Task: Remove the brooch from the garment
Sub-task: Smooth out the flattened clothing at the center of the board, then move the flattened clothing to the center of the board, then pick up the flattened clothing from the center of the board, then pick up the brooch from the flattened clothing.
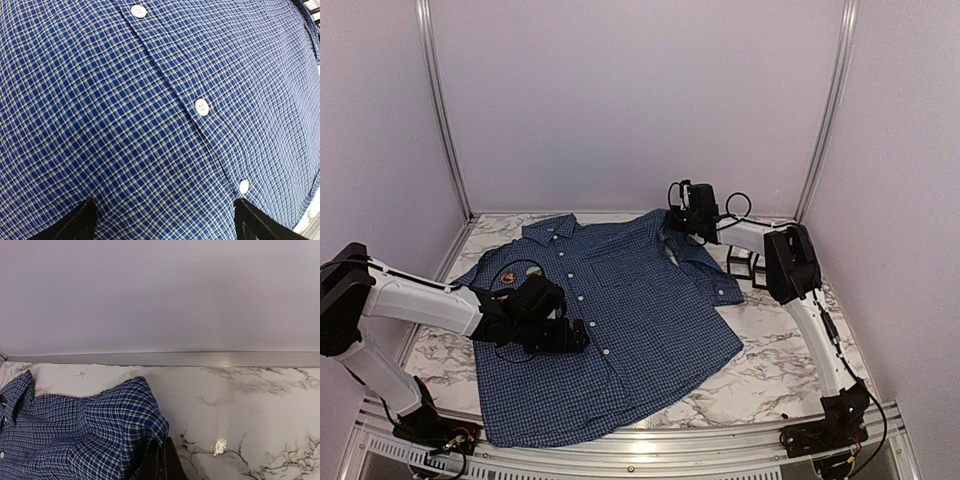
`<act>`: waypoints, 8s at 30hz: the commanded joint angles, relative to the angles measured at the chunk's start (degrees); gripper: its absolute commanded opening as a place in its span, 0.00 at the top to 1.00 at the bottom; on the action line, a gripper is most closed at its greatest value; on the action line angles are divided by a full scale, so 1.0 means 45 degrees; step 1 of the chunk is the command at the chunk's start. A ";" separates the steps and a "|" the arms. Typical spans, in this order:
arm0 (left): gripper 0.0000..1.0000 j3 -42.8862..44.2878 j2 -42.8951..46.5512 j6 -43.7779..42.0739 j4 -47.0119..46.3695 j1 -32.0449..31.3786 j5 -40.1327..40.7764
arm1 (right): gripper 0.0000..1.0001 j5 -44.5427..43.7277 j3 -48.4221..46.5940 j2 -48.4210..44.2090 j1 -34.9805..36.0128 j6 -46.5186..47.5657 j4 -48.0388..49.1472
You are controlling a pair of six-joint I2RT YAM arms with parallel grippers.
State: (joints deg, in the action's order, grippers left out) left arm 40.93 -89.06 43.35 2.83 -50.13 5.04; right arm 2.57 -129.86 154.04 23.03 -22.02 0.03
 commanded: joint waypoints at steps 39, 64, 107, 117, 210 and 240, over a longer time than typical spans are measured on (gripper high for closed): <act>0.01 0.1313 0.3498 -0.0750 0.4243 0.2497 0.2366 | 0.27 -0.1550 0.6810 -0.6317 0.3830 0.0756 -0.1463; 0.01 0.2877 -0.1507 -0.1173 0.1558 0.7956 0.0252 | 0.26 -0.2094 -0.0967 0.0136 0.7126 0.3046 -0.2860; 0.01 -0.1981 0.3526 0.1460 0.1398 0.6250 0.0539 | 0.27 -0.1763 0.4964 -0.4014 0.8021 0.1419 -0.3701; 0.01 -0.0186 0.3291 0.0533 0.2017 0.6248 0.0345 | 0.25 -0.2036 -0.0878 -0.0645 0.7796 0.2252 -0.5173; 0.56 0.1259 -0.0088 0.0044 -0.0511 0.5627 -0.2424 | 1.00 0.2463 0.3909 -0.3879 0.7851 0.0449 -0.0932; 0.67 0.1784 -0.0165 -0.0399 0.0631 0.5305 -0.0899 | 1.00 0.2266 0.3785 -0.3976 0.7959 0.0571 -0.1100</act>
State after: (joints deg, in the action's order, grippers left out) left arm 48.07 -90.13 42.81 3.51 -25.69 0.10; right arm 12.60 -110.43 137.69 58.04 -19.68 -4.73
